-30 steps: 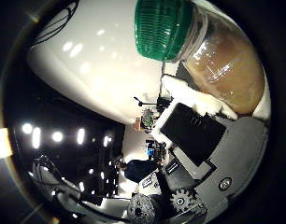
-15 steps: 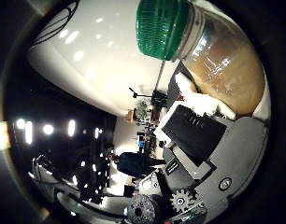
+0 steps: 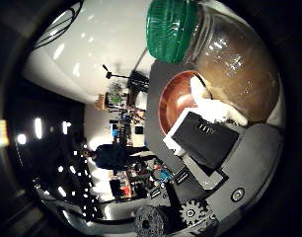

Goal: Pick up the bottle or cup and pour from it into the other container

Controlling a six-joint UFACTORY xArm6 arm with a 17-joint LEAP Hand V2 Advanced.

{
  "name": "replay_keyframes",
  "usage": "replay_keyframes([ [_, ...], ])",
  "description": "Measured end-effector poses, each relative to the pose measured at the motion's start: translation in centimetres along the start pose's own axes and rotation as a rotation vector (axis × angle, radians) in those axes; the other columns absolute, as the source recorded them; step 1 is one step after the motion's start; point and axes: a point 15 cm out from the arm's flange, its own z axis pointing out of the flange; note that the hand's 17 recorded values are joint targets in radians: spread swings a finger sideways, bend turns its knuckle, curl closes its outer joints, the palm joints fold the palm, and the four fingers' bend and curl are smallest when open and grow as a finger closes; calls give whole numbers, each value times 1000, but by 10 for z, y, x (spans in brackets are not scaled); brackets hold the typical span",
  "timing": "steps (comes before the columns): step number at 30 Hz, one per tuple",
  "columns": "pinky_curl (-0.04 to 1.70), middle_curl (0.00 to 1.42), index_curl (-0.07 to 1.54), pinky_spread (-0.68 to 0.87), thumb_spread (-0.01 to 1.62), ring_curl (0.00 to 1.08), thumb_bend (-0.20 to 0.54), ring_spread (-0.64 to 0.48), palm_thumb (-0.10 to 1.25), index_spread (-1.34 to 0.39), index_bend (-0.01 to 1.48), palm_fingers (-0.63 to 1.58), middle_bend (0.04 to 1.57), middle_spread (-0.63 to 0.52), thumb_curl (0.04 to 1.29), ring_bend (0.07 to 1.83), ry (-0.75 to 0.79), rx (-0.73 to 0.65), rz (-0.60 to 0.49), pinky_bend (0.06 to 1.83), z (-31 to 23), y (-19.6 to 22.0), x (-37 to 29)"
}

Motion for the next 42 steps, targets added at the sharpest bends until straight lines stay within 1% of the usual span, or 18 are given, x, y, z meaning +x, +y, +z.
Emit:
replay_keyframes([
  [3, 899, 812, 827, -202, 302, 941, -21, -273, 1088, -186, 1219, 1092, 1376, -121, 941, 1273, 89, -61, -43, 1316, 2, -2, -13],
  [7, 932, 808, 822, -208, 293, 946, -21, -274, 1084, -186, 1218, 1093, 1380, -120, 946, 1269, 253, -124, -99, 1294, -4, -5, -25],
  [18, 997, 801, 816, -221, 278, 953, -21, -276, 1079, -185, 1222, 1096, 1379, -121, 951, 1271, 605, -228, -248, 1245, -12, -27, -73],
  [30, 1035, 799, 820, -230, 263, 953, -21, -275, 1075, -188, 1216, 1101, 1380, -120, 949, 1269, 857, -279, -374, 1214, 2, -47, -130],
  [34, 1040, 800, 820, -232, 254, 953, -22, -275, 1070, -188, 1217, 1104, 1384, -120, 948, 1266, 932, -316, -420, 1202, 17, -57, -137],
  [38, 1046, 801, 821, -233, 245, 953, -21, -275, 1068, -187, 1217, 1104, 1383, -120, 947, 1265, 992, -329, -431, 1197, 18, -58, -139],
  [42, 1051, 801, 822, -235, 242, 954, -22, -275, 1066, -188, 1216, 1105, 1383, -120, 947, 1265, 1053, -351, -465, 1193, 28, -62, -143],
])
